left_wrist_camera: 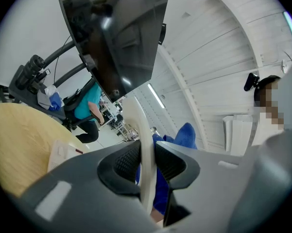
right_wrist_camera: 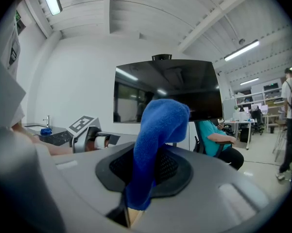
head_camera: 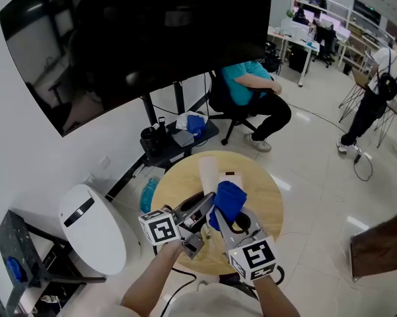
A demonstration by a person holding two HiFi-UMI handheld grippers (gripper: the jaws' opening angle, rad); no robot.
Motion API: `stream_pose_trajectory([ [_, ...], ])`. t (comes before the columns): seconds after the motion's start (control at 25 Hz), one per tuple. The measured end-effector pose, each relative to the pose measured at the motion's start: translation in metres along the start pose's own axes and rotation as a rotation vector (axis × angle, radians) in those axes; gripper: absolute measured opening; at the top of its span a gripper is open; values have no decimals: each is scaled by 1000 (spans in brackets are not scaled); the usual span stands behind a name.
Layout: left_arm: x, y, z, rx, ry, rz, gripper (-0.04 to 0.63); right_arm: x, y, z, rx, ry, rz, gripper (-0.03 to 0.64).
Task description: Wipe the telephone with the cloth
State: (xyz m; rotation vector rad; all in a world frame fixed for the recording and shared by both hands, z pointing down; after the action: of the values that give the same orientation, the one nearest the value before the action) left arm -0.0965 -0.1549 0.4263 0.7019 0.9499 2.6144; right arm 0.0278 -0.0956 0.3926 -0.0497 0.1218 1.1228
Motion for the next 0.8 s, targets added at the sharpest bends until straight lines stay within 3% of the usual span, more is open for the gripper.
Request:
stream_pose_trajectory([
  [0.48, 1, -3, -10, -15, -13, 11, 87, 17, 16, 18, -22, 25, -37, 61],
  [0.64, 12, 1, -14, -5, -21, 20, 87, 25, -5, 11, -26, -11, 29, 61],
  [0.8, 16, -1, -15, 0, -24, 33, 87, 23, -21, 24, -14, 21, 83, 61],
])
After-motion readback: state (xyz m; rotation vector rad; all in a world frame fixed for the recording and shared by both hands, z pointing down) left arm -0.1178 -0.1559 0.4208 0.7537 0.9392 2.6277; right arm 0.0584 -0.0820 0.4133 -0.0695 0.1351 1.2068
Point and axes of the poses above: the fingertips, and each gripper's own axes: x backward along the fingers, y to its left, z out of its underside, the point moved 7 cm from there along x, backward along the fingers, and after that the axes turned 14 degrees about z, right-handed, at the moved point
